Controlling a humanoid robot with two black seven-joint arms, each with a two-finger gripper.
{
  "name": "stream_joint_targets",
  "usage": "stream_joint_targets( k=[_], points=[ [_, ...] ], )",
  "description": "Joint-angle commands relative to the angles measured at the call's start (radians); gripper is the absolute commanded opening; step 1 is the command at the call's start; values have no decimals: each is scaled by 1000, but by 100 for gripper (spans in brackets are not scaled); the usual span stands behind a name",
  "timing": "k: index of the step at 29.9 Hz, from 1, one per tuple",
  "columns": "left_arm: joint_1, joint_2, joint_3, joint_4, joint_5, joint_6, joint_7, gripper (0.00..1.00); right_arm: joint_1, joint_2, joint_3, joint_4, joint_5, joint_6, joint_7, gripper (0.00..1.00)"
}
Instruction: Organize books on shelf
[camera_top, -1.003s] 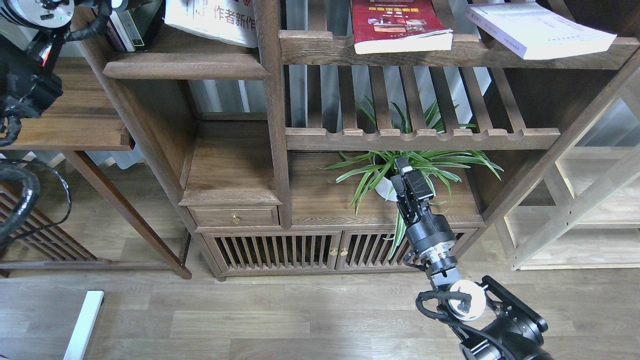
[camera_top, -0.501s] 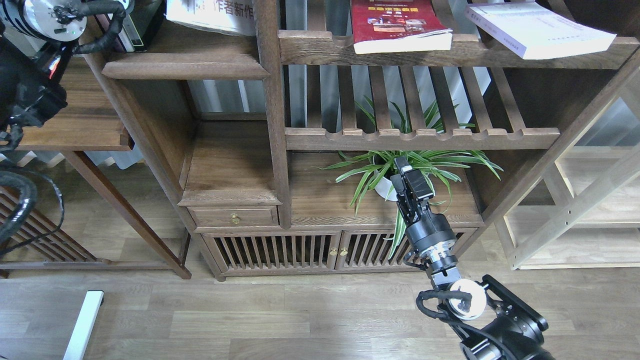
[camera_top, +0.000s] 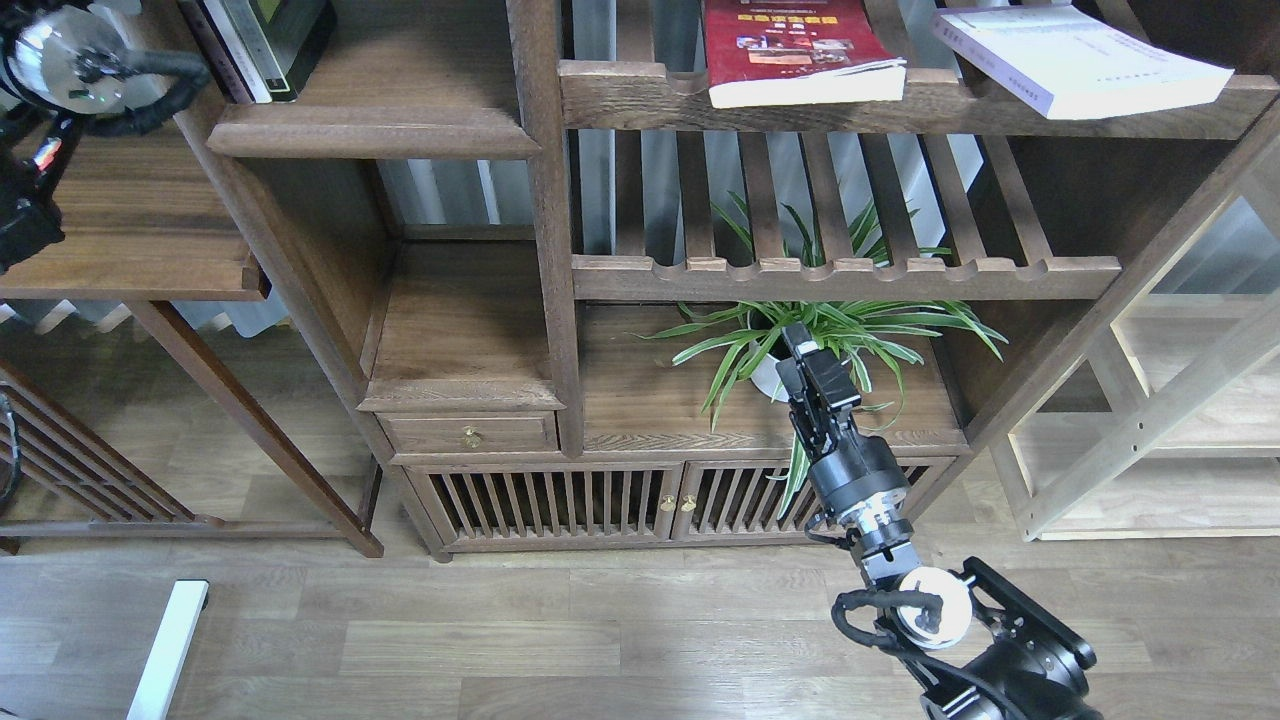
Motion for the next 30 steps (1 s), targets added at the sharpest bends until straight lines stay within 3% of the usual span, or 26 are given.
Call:
stream_joint_targets(
  k=[1, 8, 13, 19, 25, 30],
  points=[
    [2, -1, 58, 1, -1, 23, -73, 2, -9, -2, 0, 1, 0, 0, 0, 74],
    [35, -40, 83, 4, -1, 77, -190, 2, -14, -3, 0, 3, -2, 0, 0, 74],
    [36, -80, 116, 8, 1, 126, -231, 2, -25, -2, 0, 3, -2, 0, -1, 74],
    [58, -85, 182, 8, 3, 175, -312, 4, -26, -12, 7, 11, -2, 0, -1, 74],
    [90, -88, 225, 8, 1, 301, -312, 9, -32, -28, 10, 15, -2, 0, -1, 74],
    [133, -90, 225, 8, 1, 315, -312, 5, -52, -37, 8, 17, -2, 0, -1, 74]
  ],
)
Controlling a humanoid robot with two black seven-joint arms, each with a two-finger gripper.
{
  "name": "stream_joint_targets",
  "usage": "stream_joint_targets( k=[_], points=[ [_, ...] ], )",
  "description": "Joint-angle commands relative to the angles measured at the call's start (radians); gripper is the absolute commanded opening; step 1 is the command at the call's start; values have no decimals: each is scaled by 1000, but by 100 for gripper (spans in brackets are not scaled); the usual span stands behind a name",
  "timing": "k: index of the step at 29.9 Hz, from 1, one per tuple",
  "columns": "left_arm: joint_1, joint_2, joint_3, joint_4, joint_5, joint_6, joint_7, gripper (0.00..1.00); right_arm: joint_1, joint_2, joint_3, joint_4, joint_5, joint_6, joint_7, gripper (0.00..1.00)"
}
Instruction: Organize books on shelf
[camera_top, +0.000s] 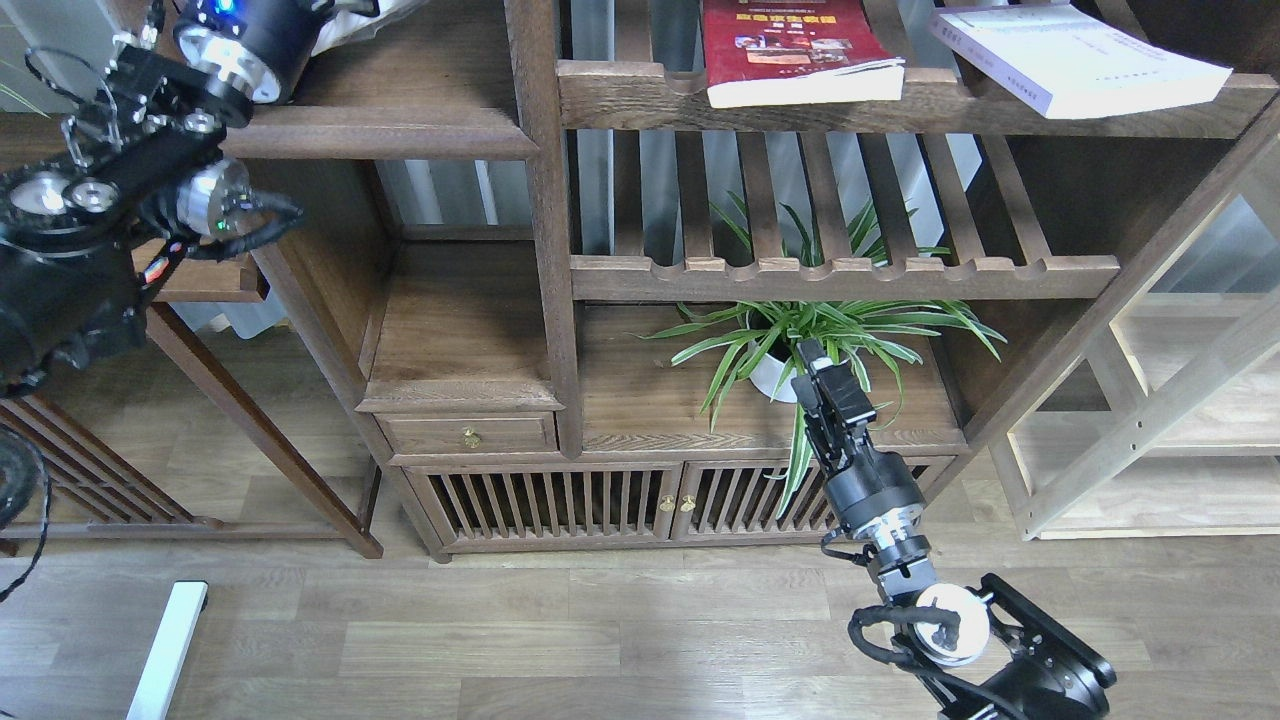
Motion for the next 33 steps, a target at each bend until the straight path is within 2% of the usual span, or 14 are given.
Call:
stream_joint_targets(
  k=[1, 7, 33],
  points=[
    [25, -2, -1, 1, -1, 14, 0, 5, -14, -10, 0, 1, 0, 0, 0, 74],
    [56, -8, -7, -1, -2, 69, 0, 5, -31, -16, -2, 1, 0, 0, 0, 74],
    [79, -58, -88, 60, -22, 92, 0, 5, -52, -16, -11, 15, -15, 0, -2, 74]
  ],
)
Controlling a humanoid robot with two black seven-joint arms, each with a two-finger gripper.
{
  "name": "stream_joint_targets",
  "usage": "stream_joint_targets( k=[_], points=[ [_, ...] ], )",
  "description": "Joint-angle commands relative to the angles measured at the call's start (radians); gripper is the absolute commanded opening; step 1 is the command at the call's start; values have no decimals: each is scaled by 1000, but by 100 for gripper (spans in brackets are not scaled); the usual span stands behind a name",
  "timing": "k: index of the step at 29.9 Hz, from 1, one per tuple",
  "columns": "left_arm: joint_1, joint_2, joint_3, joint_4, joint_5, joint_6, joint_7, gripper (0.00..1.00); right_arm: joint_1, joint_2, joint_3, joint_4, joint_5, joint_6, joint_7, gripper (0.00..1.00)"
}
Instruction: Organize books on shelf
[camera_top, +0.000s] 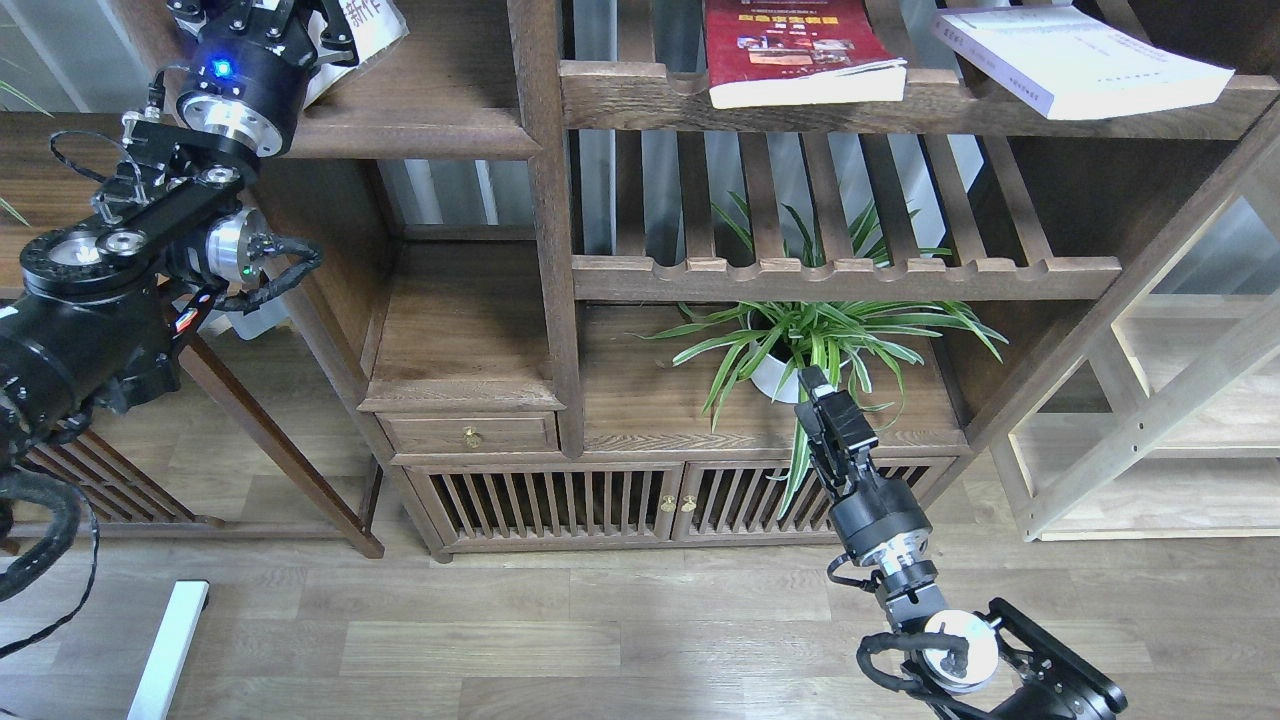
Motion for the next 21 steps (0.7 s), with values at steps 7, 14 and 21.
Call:
stream_joint_targets(
  k=[7, 14, 21],
  points=[
    [-3, -32, -13, 62, -1, -4, 0, 4, -13, -3, 2, 7, -2, 0, -2, 73],
    [-3, -68, -24, 66, -1, -13, 0, 5, -13, -3, 0, 9, -3, 0, -2, 73],
    [-5, -68, -24, 78, -1, -12, 0, 9, -13, -3, 0, 9, -8, 0, -2, 73]
  ],
)
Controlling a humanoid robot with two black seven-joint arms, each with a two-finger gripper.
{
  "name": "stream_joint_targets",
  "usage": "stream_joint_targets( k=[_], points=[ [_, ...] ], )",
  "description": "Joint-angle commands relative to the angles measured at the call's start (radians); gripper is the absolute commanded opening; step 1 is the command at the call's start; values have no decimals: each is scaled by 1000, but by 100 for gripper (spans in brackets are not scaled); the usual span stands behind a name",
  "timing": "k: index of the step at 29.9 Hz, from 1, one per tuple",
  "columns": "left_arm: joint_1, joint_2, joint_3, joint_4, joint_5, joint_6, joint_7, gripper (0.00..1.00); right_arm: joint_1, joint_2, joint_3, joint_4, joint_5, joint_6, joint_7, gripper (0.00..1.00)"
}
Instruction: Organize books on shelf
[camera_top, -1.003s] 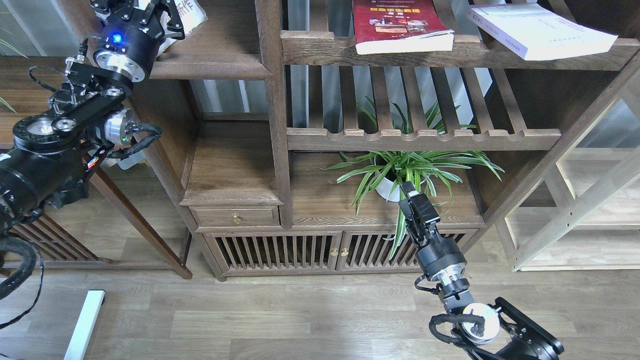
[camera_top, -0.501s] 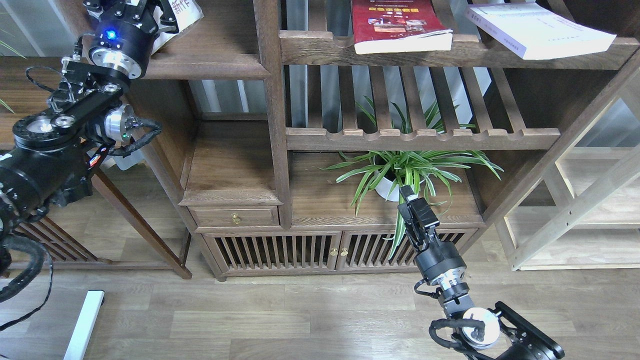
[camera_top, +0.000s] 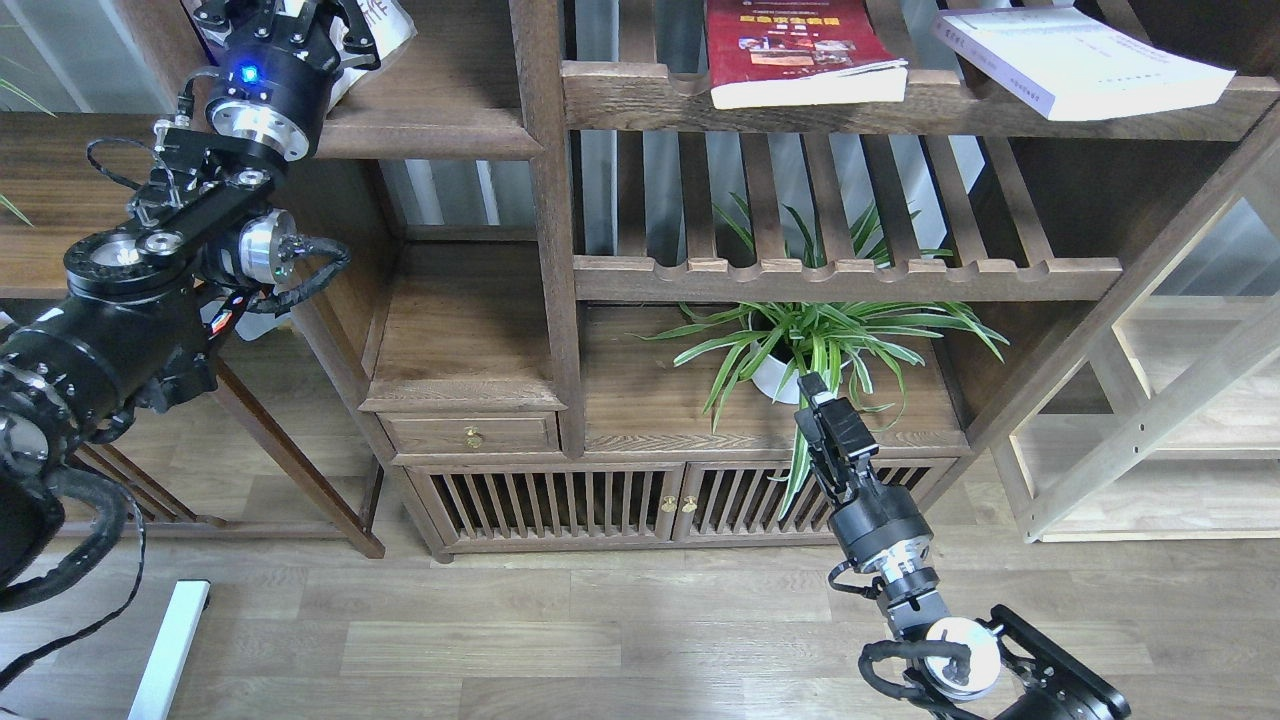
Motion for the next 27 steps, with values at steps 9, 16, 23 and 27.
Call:
stream_joint_targets(
  k=[9, 16, 23, 27],
  points=[
    [-18, 0, -15, 8, -11, 0, 0, 31, 1, 2, 0, -2, -2, 0, 0, 73],
    [-41, 11, -15, 5, -11, 0, 0, 59, 3, 2, 0, -3, -2, 0, 0, 73],
    [-59, 19, -13, 7, -11, 1, 0, 63, 3, 2, -2, -5, 0, 0, 0, 73],
    [-85, 20, -13, 7, -11, 1, 0, 63, 5, 6, -2, -5, 0, 0, 0, 73]
  ],
)
